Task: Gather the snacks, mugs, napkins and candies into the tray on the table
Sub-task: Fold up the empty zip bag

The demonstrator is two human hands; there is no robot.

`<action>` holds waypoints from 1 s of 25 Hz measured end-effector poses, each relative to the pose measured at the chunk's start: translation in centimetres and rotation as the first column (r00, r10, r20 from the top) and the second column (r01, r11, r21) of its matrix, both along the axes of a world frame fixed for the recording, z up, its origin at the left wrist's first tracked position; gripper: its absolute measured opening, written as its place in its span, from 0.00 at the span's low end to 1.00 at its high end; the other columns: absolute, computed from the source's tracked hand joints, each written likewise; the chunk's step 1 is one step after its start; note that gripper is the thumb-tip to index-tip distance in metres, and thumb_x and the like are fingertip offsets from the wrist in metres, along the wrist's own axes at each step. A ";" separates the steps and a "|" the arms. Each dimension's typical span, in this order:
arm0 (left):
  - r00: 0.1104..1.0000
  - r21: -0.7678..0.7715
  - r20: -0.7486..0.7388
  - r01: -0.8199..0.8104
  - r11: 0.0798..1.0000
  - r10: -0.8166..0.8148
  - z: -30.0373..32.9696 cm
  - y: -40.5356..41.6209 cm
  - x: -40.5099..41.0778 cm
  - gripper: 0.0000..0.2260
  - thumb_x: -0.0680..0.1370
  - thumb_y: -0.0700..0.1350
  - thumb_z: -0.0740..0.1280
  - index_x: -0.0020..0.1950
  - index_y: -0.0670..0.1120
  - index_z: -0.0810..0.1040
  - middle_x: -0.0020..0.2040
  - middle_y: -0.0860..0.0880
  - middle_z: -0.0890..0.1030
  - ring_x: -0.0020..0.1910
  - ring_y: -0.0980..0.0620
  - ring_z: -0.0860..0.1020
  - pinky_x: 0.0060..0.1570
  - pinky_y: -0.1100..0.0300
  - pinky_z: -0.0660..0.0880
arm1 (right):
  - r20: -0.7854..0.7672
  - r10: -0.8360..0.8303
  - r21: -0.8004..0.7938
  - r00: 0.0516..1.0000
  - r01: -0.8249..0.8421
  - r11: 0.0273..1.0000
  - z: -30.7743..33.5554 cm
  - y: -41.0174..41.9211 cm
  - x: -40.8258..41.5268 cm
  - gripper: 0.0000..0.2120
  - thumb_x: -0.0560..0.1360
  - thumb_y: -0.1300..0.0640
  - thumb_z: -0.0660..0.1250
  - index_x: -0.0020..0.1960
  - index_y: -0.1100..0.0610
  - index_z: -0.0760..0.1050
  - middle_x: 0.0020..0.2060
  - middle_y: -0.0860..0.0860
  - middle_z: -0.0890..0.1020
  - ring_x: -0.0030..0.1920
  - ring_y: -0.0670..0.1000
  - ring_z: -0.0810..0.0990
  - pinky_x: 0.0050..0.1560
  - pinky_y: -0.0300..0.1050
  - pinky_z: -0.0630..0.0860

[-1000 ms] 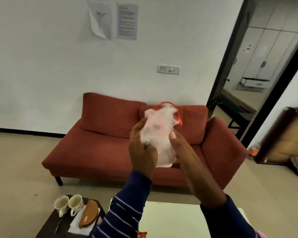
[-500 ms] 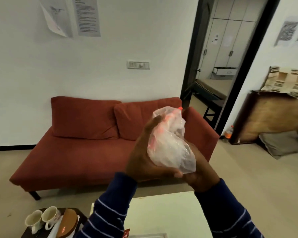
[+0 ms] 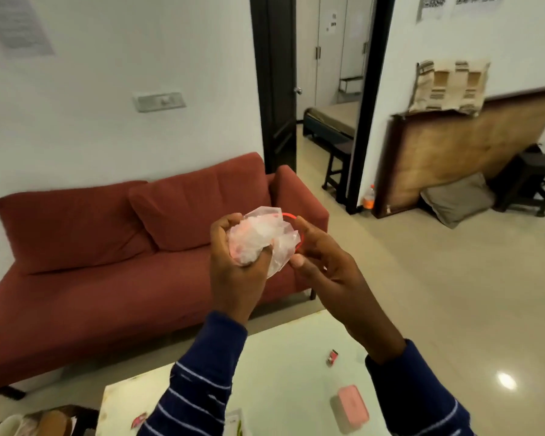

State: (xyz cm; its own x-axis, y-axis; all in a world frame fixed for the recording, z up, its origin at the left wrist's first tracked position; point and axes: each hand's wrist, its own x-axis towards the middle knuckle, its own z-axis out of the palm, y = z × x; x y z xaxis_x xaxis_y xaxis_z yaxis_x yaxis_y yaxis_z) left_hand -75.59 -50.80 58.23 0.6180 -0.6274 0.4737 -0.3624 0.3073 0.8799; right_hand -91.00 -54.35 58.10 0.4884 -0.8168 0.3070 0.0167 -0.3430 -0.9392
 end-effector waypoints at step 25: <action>0.756 0.691 0.030 0.457 0.560 -0.653 -19.2 -17.0 -19.4 0.46 0.73 0.64 0.67 0.78 0.57 0.39 0.77 0.62 0.39 0.73 0.66 0.45 0.58 0.84 0.51 | -0.252 -0.517 0.585 0.818 0.554 0.592 -19.9 -19.0 -18.2 0.09 0.77 0.62 0.67 0.52 0.57 0.84 0.43 0.54 0.88 0.44 0.57 0.86 0.45 0.53 0.84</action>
